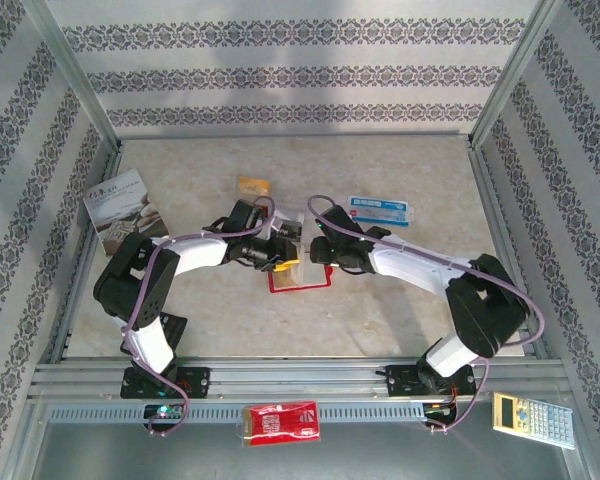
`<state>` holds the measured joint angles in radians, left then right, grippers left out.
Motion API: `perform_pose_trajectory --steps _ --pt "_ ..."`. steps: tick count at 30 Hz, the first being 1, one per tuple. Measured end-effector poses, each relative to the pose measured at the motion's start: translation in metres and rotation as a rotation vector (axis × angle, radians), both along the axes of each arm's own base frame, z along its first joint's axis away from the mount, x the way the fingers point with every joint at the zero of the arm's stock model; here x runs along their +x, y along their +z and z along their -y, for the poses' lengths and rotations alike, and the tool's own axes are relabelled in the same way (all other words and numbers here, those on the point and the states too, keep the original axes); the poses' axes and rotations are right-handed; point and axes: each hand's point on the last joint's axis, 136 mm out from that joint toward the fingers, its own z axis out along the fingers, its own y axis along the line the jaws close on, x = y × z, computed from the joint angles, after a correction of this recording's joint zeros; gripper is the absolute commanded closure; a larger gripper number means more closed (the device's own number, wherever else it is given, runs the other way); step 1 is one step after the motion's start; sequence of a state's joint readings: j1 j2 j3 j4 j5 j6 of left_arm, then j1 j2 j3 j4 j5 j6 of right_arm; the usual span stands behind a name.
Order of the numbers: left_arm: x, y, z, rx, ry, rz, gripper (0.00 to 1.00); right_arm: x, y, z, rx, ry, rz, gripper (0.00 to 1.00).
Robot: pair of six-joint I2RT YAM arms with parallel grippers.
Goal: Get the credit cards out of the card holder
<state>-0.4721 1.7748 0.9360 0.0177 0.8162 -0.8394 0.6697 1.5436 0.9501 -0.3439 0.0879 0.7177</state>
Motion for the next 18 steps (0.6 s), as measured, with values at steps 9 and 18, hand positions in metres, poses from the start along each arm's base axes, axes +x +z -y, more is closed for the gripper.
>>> perform_pose_trajectory --steps 9,18 --pt "0.005 -0.011 0.036 -0.01 -0.034 -0.018 0.57 0.005 0.017 0.037 0.029 -0.111 0.085 0.44" --pt "0.011 -0.012 0.031 0.01 -0.006 -0.01 0.46 0.01 0.024 0.021 0.121 -0.068 0.098 0.48"
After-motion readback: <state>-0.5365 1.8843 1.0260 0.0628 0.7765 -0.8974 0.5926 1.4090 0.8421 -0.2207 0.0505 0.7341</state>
